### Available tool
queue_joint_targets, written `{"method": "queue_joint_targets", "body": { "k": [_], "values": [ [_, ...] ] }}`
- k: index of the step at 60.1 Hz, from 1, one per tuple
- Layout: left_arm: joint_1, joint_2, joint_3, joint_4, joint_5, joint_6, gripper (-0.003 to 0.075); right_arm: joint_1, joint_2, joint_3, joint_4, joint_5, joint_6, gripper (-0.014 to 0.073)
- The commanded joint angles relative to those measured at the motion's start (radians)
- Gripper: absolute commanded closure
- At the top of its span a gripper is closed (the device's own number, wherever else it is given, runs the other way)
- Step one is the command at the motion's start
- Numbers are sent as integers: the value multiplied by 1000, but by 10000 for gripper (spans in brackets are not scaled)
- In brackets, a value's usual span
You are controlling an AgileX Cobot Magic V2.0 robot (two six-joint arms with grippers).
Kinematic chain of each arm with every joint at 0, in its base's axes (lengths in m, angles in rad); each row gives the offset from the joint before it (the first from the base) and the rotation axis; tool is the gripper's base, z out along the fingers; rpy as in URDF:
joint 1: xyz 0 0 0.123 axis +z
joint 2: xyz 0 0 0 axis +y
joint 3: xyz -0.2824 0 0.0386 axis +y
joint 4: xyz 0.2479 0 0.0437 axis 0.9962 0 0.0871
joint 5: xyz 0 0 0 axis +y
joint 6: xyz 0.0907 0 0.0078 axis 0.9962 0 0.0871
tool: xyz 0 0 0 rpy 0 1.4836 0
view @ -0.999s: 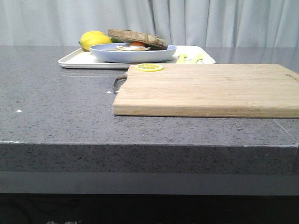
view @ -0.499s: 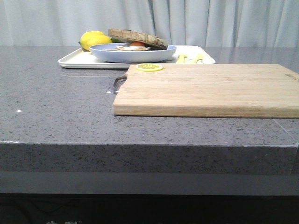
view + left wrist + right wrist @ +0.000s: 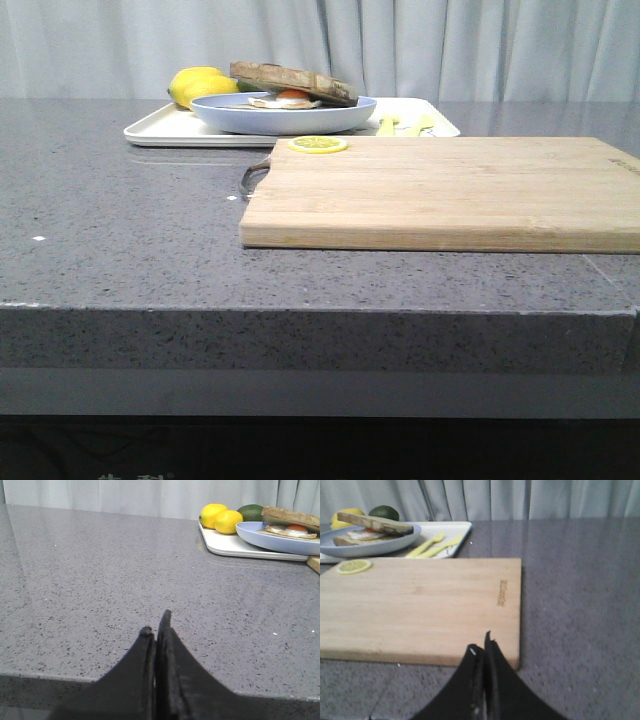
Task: Place bread and move sandwich to tray
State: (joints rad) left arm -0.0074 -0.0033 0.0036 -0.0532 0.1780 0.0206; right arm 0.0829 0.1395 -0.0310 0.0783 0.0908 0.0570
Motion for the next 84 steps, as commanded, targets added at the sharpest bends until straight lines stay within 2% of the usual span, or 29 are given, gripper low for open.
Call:
{"method": "queue_joint_targets", "body": {
  "k": [1,6,14,84],
  "values": [
    [-5,-24,12,-2,-89,-5,739,-9,-72,50,24,-80,-1,653],
    [-5,-24,12,-2,-89,-5,739,-9,-140,53,24,-6,-42,653],
    [-5,-24,12,-2,-89,-5,739,-10,-172,55,26,-20,-166,653],
    [-5,-24,12,-2,-89,-5,739,-11,-171,54,27,-19,-166,653]
  ]
}}
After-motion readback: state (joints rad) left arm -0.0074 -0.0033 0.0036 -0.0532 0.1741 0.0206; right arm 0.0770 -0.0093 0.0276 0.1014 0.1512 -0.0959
